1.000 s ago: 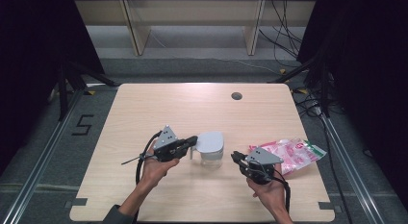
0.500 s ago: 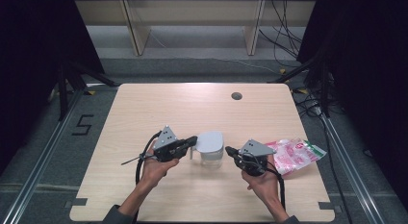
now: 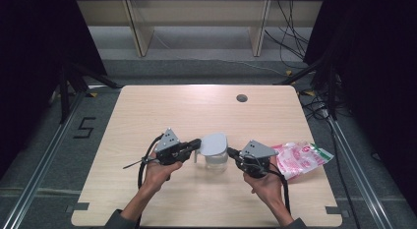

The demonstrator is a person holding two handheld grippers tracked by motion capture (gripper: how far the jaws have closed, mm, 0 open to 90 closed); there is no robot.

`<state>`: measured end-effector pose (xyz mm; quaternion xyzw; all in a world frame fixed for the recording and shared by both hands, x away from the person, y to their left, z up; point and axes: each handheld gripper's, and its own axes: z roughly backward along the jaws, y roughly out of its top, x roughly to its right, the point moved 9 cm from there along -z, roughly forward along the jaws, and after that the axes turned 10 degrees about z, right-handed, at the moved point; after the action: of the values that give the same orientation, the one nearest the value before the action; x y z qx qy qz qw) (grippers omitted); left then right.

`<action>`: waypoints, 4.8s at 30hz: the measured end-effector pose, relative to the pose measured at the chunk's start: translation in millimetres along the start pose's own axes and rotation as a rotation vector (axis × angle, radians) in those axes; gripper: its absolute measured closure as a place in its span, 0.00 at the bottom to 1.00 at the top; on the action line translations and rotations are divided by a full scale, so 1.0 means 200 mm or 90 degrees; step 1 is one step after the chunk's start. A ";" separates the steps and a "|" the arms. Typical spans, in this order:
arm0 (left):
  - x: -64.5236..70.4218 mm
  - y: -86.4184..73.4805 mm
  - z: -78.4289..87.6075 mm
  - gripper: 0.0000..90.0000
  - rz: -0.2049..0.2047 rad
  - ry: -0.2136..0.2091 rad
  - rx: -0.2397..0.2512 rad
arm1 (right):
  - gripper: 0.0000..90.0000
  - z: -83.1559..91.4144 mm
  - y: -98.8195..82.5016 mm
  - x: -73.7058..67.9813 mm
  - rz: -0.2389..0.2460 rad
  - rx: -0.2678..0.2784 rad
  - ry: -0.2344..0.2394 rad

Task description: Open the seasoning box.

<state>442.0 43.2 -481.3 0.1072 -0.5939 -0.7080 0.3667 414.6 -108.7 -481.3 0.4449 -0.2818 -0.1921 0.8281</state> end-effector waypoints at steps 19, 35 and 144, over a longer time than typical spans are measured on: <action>-0.01 -0.07 0.16 0.49 0.019 -0.002 -0.027 | 1.00 -0.02 0.08 -0.01 0.004 0.016 -0.002; -0.04 -0.19 0.20 0.38 0.005 0.040 -0.065 | 1.00 -0.07 0.17 -0.06 0.029 0.025 0.000; -0.08 -0.33 0.26 0.32 0.033 0.050 -0.079 | 0.20 0.74 -0.80 0.38 -0.375 -0.085 -0.315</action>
<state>396.6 94.5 -532.4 0.0966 -0.5369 -0.7290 0.4135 367.2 -329.5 -528.2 0.3921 -0.3199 -0.5412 0.6716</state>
